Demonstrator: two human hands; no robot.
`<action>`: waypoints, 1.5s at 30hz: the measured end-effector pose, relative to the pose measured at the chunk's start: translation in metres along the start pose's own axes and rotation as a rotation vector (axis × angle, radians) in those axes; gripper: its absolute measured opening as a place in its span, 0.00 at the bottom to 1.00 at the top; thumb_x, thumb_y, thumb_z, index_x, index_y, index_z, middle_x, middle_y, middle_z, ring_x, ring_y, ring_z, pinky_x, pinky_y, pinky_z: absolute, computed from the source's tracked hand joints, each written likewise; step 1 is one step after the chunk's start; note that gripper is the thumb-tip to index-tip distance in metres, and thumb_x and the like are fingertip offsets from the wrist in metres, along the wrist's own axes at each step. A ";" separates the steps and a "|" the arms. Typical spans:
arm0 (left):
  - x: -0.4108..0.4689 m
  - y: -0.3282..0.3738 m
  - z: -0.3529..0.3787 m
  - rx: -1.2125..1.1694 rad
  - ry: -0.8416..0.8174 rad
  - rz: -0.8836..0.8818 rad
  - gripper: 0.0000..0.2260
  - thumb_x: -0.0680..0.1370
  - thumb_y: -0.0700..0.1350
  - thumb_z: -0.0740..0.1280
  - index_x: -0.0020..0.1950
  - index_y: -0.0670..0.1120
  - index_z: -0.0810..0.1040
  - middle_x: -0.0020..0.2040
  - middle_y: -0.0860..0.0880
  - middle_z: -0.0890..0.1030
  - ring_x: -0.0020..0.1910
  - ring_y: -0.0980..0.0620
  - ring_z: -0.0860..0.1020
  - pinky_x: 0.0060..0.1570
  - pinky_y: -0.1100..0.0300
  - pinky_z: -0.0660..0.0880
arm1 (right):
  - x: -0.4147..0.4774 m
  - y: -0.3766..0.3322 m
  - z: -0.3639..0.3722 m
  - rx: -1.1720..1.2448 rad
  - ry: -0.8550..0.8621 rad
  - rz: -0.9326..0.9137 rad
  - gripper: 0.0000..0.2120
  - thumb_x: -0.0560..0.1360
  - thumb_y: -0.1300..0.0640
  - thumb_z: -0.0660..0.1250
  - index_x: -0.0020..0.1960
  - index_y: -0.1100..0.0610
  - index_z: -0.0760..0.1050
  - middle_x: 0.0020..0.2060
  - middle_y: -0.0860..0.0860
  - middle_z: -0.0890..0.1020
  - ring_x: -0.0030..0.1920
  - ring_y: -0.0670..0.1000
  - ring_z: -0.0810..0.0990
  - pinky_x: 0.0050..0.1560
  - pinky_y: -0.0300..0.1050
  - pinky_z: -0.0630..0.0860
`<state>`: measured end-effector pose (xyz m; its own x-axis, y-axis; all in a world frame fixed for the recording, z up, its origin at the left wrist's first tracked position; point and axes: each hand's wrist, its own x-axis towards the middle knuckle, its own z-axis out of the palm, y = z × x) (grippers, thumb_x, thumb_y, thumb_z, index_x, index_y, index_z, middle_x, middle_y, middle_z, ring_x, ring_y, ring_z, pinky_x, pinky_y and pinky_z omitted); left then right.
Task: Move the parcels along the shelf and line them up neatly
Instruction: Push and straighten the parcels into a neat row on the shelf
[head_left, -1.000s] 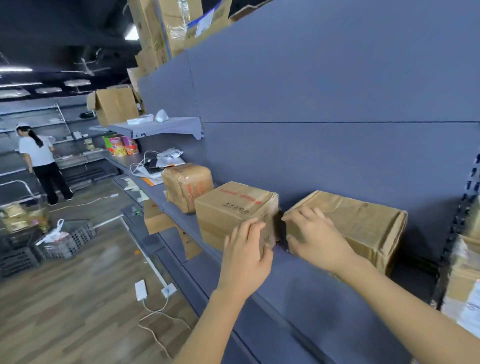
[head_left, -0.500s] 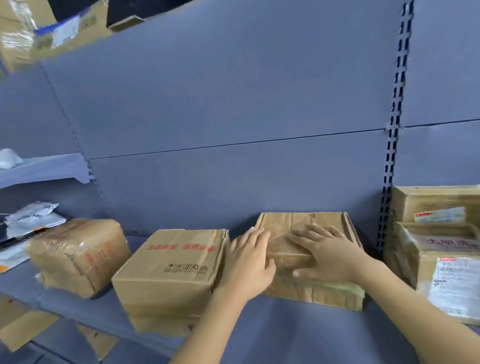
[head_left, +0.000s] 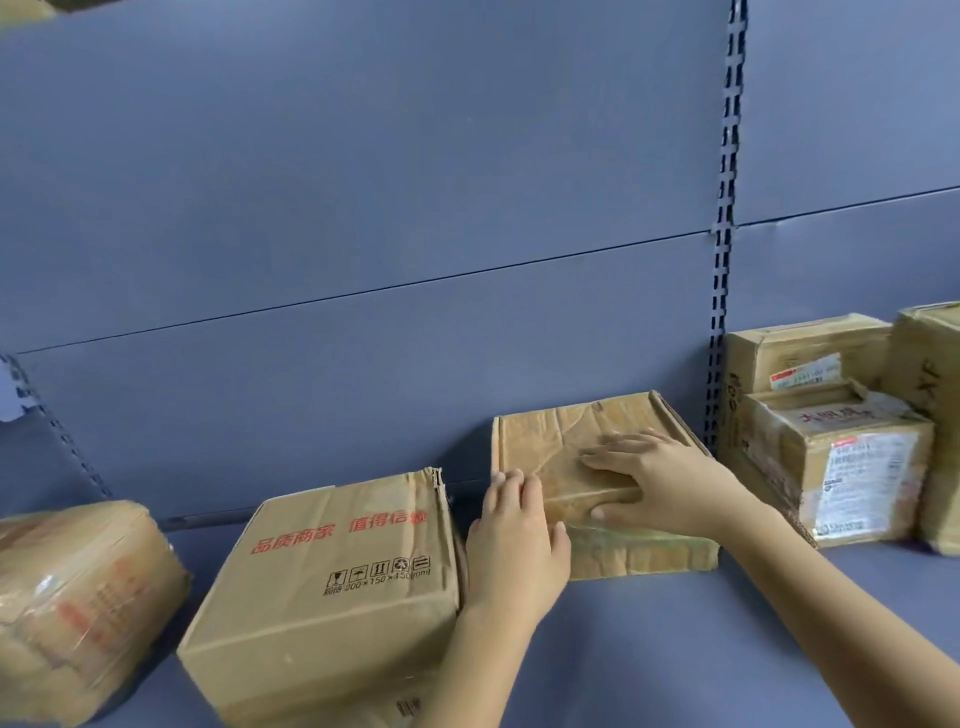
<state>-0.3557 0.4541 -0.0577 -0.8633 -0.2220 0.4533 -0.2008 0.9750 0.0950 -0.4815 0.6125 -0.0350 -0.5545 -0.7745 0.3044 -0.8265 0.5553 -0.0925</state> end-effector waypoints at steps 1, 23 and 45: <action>-0.002 0.002 0.006 0.007 0.006 -0.016 0.25 0.65 0.54 0.73 0.57 0.44 0.79 0.59 0.47 0.80 0.61 0.46 0.78 0.38 0.57 0.81 | -0.003 -0.001 0.002 0.009 0.062 0.008 0.32 0.70 0.32 0.64 0.70 0.46 0.71 0.68 0.43 0.73 0.71 0.49 0.68 0.68 0.43 0.64; -0.032 0.019 0.051 -0.981 0.134 -0.519 0.30 0.75 0.36 0.66 0.75 0.45 0.57 0.66 0.53 0.66 0.67 0.51 0.67 0.60 0.65 0.63 | -0.010 0.015 0.025 -0.108 0.381 -0.190 0.28 0.79 0.37 0.53 0.50 0.57 0.81 0.51 0.50 0.85 0.55 0.53 0.83 0.53 0.54 0.81; -0.044 0.097 -0.041 -0.821 0.593 0.202 0.18 0.72 0.43 0.63 0.60 0.46 0.79 0.62 0.56 0.78 0.57 0.52 0.76 0.54 0.60 0.75 | -0.065 -0.001 0.033 0.208 0.769 -0.202 0.48 0.70 0.31 0.63 0.78 0.50 0.42 0.77 0.54 0.44 0.76 0.66 0.50 0.66 0.73 0.60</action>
<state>-0.3181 0.5584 -0.0326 -0.4341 -0.2305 0.8709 0.4925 0.7487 0.4437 -0.4474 0.6523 -0.0865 -0.2337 -0.3877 0.8917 -0.9462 0.3017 -0.1168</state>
